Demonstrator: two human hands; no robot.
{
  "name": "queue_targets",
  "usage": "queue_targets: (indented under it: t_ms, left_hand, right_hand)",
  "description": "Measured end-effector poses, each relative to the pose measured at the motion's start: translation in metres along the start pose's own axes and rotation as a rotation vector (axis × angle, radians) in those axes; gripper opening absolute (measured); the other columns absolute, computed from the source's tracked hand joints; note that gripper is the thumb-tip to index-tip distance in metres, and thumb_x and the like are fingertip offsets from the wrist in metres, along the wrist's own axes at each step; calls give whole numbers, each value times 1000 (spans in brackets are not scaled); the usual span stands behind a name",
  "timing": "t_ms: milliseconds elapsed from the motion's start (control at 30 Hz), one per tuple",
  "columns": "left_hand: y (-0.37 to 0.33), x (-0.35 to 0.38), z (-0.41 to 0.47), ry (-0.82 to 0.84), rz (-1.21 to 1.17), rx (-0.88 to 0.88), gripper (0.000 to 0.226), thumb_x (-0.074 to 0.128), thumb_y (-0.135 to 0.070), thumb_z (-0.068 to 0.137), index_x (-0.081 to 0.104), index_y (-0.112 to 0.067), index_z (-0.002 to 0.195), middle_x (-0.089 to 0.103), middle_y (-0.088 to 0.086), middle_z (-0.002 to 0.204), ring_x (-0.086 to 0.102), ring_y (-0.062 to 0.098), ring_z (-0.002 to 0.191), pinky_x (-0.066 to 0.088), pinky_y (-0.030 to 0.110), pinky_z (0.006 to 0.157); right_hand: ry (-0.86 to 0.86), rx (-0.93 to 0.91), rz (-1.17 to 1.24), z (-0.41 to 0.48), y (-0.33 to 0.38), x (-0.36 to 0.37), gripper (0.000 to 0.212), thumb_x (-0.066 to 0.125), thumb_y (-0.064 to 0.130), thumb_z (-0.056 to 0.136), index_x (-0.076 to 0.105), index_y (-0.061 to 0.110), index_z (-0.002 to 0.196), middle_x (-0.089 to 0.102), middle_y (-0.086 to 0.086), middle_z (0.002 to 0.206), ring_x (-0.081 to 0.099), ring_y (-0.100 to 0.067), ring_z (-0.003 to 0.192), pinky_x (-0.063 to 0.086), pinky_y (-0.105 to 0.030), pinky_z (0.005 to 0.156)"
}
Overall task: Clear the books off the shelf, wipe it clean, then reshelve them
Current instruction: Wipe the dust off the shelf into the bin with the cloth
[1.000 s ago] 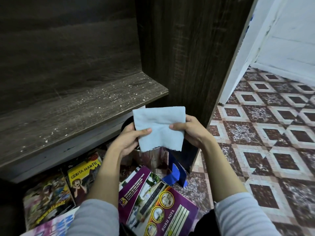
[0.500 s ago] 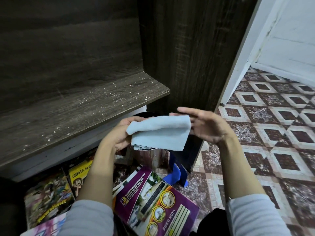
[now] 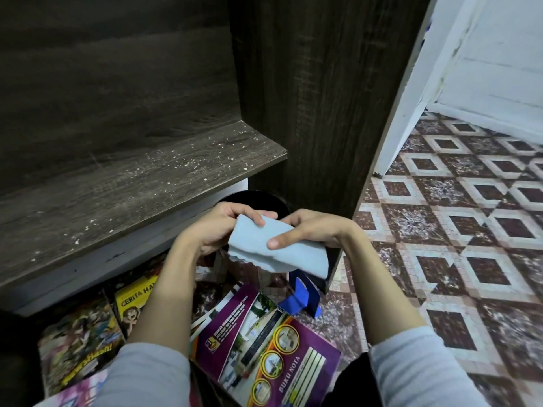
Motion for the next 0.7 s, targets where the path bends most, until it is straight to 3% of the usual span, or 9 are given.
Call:
queue_targets:
  t_ms: [100,233,333,433,500,567,700]
  left_hand:
    - [2,-2,2,-28,-57,11,63,36,24,84,75,-18,60,74,-5,88,70,8,84,57,22,66]
    - [9,-5,4,-90,-214,33,43,40,17,86,69,-12,100,73,3,97,69,12,91,57,24,75]
    - [23,-10,7,-143,-351,-14,29,49,-9,86,63,-10,111,68,9,106,65,19,91,55,28,74]
    - [38,-9,9,-124,-236,-145,44,59,-36,76,60,-13,114,65,6,109,63,22,96,51,35,86]
    - [41,-4,10,-136,-58,-157,44,72,-21,76,59,-13,118,68,6,109,63,21,99,51,38,91]
    - [40,-3,11,-219,-39,-125,38,72,-2,77,61,-9,113,68,9,104,65,20,90,54,32,83]
    - [39,-7,15,-347,37,-15,27,71,5,75,64,-7,98,69,8,94,67,11,78,57,21,72]
  right_hand:
    - [-18,-12,21,-1,-1,-2,25,76,24,77,69,10,97,72,-6,93,68,-19,83,55,-29,72]
    - [-81,-37,35,0,-4,-5,16,74,22,79,71,13,92,73,-4,90,69,-16,80,56,-25,69]
    - [-161,-57,23,0,-7,-9,13,76,22,77,71,14,86,73,1,81,68,-12,74,54,-22,63]
    - [-273,-75,-21,2,-9,-10,15,79,22,74,69,14,81,70,4,75,65,-9,68,50,-18,57]
    - [-339,-80,-116,4,-8,-9,20,81,26,72,66,16,81,67,3,77,62,-10,69,47,-18,57]
    - [-376,-75,-198,6,-6,-8,24,80,30,72,64,17,85,65,1,82,61,-12,75,45,-20,60]
    - [-335,-33,-245,11,-6,-7,31,77,25,75,58,17,98,63,-2,96,61,-18,87,46,-23,65]
Point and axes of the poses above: each hand's wrist, its own z-axis towards the middle knuckle, its own x-axis out of the palm, y = z × x, the point moved 2 cm from there along z, towards the middle knuckle
